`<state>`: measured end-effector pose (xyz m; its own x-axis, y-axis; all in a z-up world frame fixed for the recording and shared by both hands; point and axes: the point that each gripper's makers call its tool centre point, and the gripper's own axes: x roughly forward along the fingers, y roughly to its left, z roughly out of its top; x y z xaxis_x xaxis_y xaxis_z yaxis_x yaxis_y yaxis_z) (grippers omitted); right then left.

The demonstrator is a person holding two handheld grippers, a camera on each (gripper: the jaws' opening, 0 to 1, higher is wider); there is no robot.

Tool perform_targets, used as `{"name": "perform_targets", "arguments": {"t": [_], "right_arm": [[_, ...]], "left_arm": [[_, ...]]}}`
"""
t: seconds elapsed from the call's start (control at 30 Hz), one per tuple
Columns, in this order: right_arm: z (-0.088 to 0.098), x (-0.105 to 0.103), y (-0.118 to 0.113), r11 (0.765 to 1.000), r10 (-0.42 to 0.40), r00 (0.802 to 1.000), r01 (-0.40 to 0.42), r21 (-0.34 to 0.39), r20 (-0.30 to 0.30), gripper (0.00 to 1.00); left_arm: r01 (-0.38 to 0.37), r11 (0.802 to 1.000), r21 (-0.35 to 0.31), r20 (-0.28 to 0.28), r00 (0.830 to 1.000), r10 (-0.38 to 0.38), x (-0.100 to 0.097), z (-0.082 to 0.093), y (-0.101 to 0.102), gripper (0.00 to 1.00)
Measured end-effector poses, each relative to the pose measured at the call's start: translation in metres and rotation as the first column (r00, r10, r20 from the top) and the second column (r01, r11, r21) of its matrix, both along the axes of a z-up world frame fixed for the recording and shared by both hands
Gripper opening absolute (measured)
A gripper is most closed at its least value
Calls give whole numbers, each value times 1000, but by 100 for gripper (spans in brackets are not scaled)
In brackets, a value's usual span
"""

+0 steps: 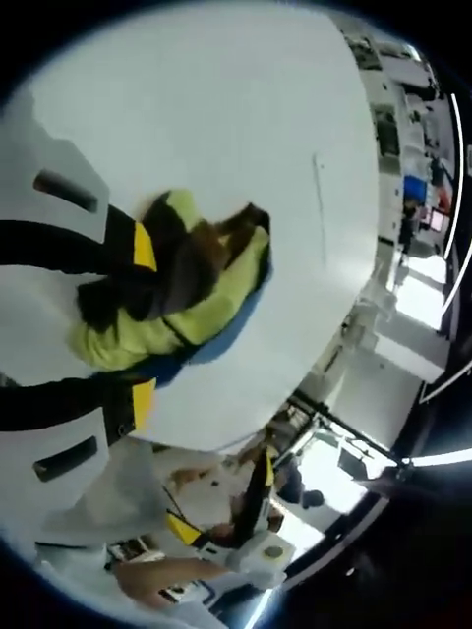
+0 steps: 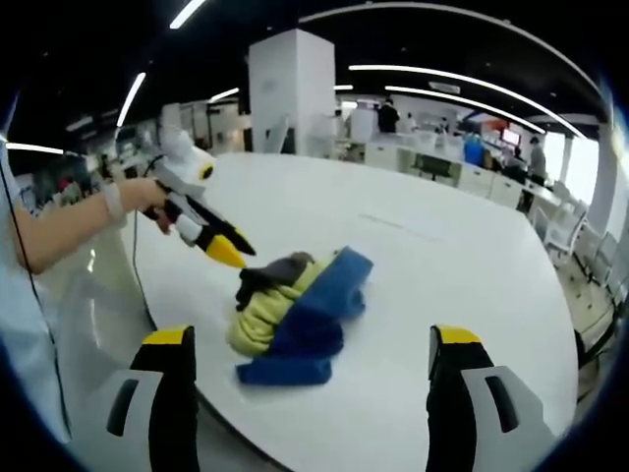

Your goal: Fold the garment on the visible template until the final outline fits inside the template.

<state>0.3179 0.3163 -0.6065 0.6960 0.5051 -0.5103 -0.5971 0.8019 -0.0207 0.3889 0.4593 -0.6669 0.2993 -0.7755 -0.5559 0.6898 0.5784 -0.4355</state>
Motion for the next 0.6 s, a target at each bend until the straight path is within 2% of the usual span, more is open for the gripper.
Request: {"name": "perform_targets", "arguments": {"t": [0.47,0.6], "right_arm": [[-2,1,-2,1000,-12,1000,12,8,-5,98],[-4,1,-2,1000,-10,1000,10,7,-9,98]], "left_arm": [[-21,1000,3,-39,999,22,8,-13,-7,35],[-40,999,12,-71,997,41,9,-18,-5,34]]}}
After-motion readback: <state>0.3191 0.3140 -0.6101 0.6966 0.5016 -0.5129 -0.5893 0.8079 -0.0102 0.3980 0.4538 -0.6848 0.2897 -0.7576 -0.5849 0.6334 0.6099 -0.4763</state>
